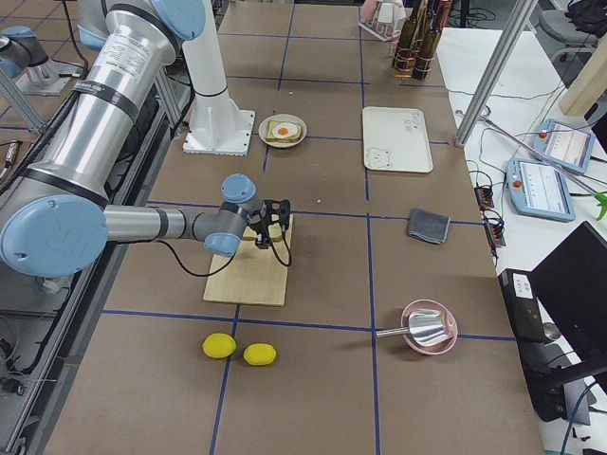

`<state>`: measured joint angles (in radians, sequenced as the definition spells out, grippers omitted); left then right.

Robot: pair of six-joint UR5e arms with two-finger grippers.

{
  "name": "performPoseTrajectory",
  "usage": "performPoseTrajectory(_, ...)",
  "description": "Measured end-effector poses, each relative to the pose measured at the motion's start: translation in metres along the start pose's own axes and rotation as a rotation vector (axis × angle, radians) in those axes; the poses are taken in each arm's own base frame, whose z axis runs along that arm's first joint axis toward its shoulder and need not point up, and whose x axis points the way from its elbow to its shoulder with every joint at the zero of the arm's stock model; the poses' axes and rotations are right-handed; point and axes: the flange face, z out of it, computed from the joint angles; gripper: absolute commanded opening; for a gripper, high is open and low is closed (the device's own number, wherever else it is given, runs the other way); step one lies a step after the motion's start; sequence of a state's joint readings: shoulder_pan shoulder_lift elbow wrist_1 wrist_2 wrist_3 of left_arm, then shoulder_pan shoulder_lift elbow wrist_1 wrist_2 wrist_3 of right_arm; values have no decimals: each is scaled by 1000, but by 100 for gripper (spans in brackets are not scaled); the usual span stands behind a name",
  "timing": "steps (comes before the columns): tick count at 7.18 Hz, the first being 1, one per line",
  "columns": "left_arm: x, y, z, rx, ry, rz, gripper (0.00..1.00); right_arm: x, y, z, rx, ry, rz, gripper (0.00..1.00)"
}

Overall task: Make sandwich and place on tray
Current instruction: 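Grasp the bread slice with the right gripper and lift it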

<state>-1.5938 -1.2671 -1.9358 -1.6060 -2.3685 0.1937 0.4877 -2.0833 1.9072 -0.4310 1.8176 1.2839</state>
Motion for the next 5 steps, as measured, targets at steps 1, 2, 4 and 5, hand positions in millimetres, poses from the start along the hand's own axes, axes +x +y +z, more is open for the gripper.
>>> performPoseTrajectory(1, 0, 0, 0, 0, 0, 0, 100, 0, 2, 3, -1, 4, -5, 70)
performPoseTrajectory(2, 0, 0, 0, 0, 0, 0, 100, 1, 4, 5, -3, 9, -9, 61)
performPoseTrajectory(4, 0, 0, 0, 0, 0, -1, 100, 1, 6, 8, -5, 11, -13, 14)
performPoseTrajectory(5, 0, 0, 0, 0, 0, -1, 100, -1, 5, 9, -5, 9, -12, 0)
